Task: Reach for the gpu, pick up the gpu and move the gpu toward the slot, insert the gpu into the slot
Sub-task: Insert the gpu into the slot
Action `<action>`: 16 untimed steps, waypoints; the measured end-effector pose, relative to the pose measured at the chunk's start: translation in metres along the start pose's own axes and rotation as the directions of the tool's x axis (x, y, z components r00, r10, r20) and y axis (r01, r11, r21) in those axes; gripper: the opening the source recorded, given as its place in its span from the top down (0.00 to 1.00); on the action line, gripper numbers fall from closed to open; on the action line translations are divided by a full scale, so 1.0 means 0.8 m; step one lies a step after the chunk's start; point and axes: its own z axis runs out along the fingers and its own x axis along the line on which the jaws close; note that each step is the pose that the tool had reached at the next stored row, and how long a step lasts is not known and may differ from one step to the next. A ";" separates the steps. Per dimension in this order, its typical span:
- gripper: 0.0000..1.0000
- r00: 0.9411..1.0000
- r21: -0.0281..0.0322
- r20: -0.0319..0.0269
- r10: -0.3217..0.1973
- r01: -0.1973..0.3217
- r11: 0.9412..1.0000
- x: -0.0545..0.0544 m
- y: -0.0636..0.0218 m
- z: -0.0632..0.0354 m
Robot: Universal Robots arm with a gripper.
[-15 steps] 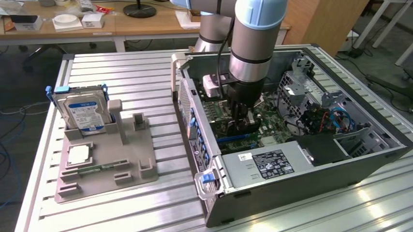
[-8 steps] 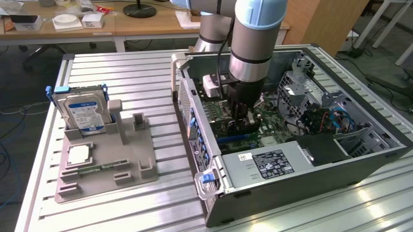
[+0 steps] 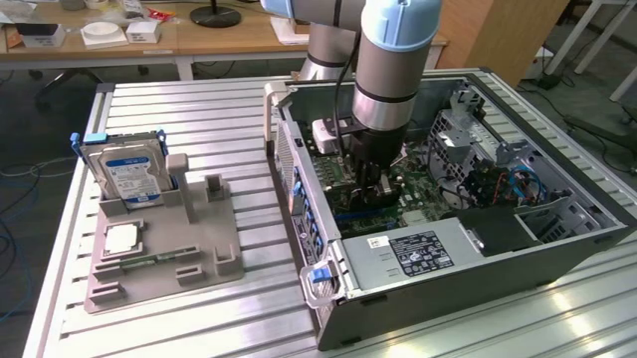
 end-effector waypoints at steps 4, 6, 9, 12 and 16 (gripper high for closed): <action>0.73 1.000 0.000 0.000 0.000 0.000 1.000 0.000 0.000 0.000; 0.73 1.000 0.000 0.001 0.000 0.000 1.000 0.000 0.000 0.002; 0.73 1.000 0.000 0.000 0.000 0.000 1.000 0.000 0.000 0.003; 0.73 1.000 0.000 0.000 0.000 0.000 1.000 0.000 0.000 0.004; 0.73 1.000 -0.001 0.000 0.000 0.000 1.000 0.000 0.000 0.005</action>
